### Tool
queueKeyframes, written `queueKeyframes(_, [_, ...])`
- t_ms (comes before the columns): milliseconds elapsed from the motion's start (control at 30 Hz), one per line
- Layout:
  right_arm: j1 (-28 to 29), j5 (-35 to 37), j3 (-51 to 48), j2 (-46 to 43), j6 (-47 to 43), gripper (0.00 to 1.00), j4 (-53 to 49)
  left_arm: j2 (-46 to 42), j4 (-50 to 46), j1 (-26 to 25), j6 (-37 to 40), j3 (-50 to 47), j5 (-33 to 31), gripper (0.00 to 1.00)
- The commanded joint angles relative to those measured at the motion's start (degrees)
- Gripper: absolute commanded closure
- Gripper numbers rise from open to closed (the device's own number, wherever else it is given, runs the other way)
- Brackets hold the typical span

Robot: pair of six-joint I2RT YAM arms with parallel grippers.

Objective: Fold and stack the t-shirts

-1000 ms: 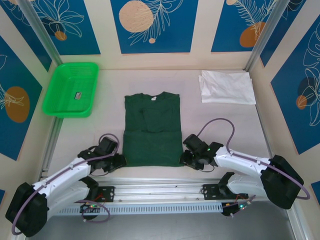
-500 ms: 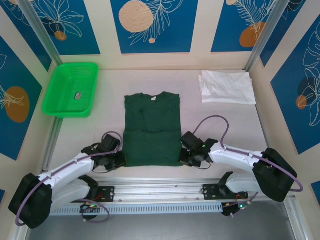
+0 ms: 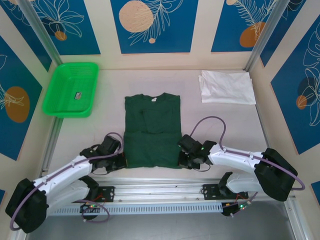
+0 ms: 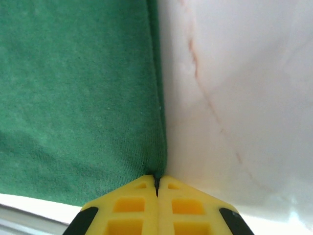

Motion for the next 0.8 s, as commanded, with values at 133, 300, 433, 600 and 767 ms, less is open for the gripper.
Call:
queueKeyframes(133, [4.4,-4.2,-4.1,-9.4,2.8,1.00,-8.5,-9.7,-12.7,-3.5,-1.5,1.0,3.6,1.00])
queueKeyframes(300, [5.0,-3.0,-4.0,-16.9,3.5,1.00,-13.7,-12.1,-14.3,-4.8,-3.3,0.9,4.3,1.00])
queueKeyframes(433, [4.7,-1.6,-1.4,-19.3,2.7,1.00,-16.8,-14.5,-15.0,-4.9,-3.9,3.8,3.6,1.00])
queueKeyframes(600, [2.9,0.7,3.8,-19.6,0.7,1.00,-17.7,-11.0,-15.0,-4.8,-1.9,11.8,-0.4,1.00])
queueKeyframes(767, [-3.7,0.4,8.9,-18.8,-2.5,1.00,-16.3,-4.0,-11.8,-3.2,1.8,20.0,-4.6,1.00])
